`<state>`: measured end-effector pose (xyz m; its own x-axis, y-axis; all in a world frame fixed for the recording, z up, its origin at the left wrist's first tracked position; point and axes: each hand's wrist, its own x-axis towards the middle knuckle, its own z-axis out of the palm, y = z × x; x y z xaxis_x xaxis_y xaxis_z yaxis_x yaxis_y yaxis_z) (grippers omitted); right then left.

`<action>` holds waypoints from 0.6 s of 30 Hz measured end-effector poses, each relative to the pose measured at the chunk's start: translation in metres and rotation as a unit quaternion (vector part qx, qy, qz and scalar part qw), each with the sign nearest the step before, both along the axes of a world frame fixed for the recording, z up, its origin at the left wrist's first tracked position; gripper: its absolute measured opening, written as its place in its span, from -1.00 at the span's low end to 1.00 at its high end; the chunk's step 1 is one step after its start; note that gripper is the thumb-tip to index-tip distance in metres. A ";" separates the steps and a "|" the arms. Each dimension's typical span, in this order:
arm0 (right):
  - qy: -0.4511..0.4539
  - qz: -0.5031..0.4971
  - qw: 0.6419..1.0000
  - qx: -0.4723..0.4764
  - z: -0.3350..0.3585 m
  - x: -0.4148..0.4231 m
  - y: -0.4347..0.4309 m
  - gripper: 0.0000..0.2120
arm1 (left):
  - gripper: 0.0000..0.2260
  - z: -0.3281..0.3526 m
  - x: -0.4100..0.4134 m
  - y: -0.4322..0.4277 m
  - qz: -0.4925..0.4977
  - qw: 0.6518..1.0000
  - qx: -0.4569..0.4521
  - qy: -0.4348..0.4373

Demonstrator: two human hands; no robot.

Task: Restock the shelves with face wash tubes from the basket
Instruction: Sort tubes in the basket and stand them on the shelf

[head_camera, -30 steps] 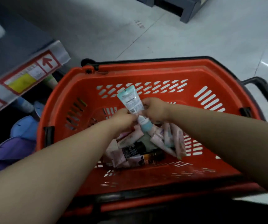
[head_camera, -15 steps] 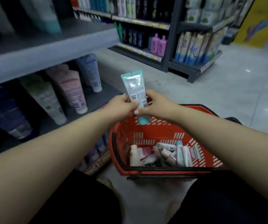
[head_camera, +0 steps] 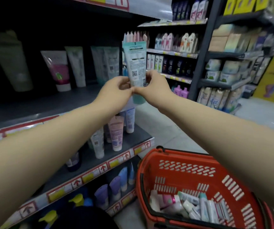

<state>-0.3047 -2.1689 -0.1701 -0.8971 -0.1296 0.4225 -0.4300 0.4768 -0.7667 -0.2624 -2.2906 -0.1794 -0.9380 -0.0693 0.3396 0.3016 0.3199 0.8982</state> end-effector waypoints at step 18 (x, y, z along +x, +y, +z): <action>-0.054 0.010 0.997 0.047 -0.019 -0.111 -0.067 -0.53 | -0.59 -0.008 -0.085 -0.046 0.065 0.972 -0.221 -0.040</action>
<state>-0.4155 -2.2358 -0.1887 -0.9335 -0.1818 0.3092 -0.3575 0.5408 -0.7614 -0.3477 -2.3364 -0.1872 -0.9555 -0.0528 0.2903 0.1681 0.7111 0.6827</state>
